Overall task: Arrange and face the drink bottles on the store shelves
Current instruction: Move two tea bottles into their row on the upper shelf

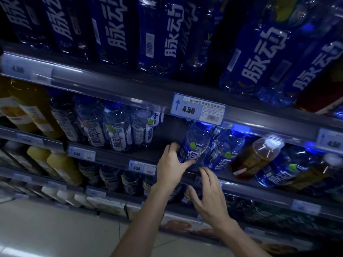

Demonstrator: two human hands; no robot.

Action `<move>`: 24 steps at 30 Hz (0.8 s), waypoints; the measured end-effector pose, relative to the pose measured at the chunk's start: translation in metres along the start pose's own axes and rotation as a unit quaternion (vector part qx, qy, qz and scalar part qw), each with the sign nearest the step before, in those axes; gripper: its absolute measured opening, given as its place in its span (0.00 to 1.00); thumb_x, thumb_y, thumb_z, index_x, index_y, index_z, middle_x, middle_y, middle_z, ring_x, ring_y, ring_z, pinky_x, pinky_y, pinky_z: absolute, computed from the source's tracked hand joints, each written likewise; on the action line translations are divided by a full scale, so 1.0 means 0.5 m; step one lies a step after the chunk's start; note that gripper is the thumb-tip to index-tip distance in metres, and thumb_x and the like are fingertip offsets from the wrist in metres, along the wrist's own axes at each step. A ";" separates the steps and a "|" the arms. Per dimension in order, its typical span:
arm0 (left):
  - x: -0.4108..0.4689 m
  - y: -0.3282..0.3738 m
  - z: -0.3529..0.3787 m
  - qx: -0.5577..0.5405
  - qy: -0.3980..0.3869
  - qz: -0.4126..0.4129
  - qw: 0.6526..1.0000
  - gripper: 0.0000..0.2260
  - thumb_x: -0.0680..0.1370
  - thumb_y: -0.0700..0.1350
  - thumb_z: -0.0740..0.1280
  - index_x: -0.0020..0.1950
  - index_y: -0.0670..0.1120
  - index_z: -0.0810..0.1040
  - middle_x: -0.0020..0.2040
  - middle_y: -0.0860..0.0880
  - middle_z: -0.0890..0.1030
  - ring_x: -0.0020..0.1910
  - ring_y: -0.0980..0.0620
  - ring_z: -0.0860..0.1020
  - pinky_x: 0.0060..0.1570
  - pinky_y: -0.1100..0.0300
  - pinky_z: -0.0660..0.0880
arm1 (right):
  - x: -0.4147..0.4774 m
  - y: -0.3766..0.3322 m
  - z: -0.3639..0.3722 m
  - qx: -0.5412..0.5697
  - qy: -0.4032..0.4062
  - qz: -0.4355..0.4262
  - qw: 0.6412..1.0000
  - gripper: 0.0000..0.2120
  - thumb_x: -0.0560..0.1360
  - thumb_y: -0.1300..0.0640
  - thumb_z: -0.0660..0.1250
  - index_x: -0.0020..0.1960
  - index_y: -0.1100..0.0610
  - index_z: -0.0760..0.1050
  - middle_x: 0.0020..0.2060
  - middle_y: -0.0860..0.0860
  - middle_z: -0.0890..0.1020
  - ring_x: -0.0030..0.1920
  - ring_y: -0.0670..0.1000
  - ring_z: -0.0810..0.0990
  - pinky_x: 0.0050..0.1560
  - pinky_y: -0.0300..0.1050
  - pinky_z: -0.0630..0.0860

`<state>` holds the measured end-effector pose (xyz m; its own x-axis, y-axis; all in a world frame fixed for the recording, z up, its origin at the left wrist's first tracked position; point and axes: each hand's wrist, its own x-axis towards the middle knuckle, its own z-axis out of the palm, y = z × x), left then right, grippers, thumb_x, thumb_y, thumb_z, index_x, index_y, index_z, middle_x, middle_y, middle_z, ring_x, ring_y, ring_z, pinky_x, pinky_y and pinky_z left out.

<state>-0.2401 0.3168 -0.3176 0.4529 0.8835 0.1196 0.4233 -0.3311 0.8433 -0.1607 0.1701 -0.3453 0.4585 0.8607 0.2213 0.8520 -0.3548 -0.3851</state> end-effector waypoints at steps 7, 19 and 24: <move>-0.077 0.007 0.006 -0.070 0.017 -0.052 0.996 0.27 0.70 0.53 0.74 0.65 0.53 0.68 0.57 0.56 0.71 0.53 0.61 0.70 0.50 0.66 0.66 | -0.021 0.015 -0.048 0.017 0.014 0.017 1.000 0.33 0.78 0.38 0.56 0.73 0.60 0.65 0.71 0.54 0.69 0.72 0.52 0.65 0.72 0.51 0.64; -0.182 0.135 0.079 -0.063 0.022 -0.004 0.998 0.24 0.72 0.47 0.75 0.65 0.48 0.72 0.57 0.54 0.73 0.57 0.60 0.72 0.56 0.71 0.67 | -0.050 0.125 -0.195 0.038 0.041 0.064 0.996 0.31 0.78 0.42 0.61 0.74 0.59 0.62 0.72 0.53 0.66 0.74 0.50 0.61 0.73 0.46 0.59; -0.202 0.223 0.164 -0.060 0.022 0.031 0.997 0.27 0.70 0.48 0.76 0.65 0.45 0.71 0.59 0.51 0.72 0.59 0.56 0.72 0.59 0.67 0.67 | -0.079 0.220 -0.257 0.060 0.059 0.101 0.991 0.33 0.78 0.42 0.63 0.75 0.59 0.61 0.73 0.53 0.64 0.74 0.50 0.60 0.73 0.48 0.61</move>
<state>-0.1740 0.1635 -0.2785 0.4402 0.8766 0.1943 0.2970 -0.3464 0.8898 -0.0526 0.0503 -0.2809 0.6494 0.7251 0.2292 0.7066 -0.4639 -0.5344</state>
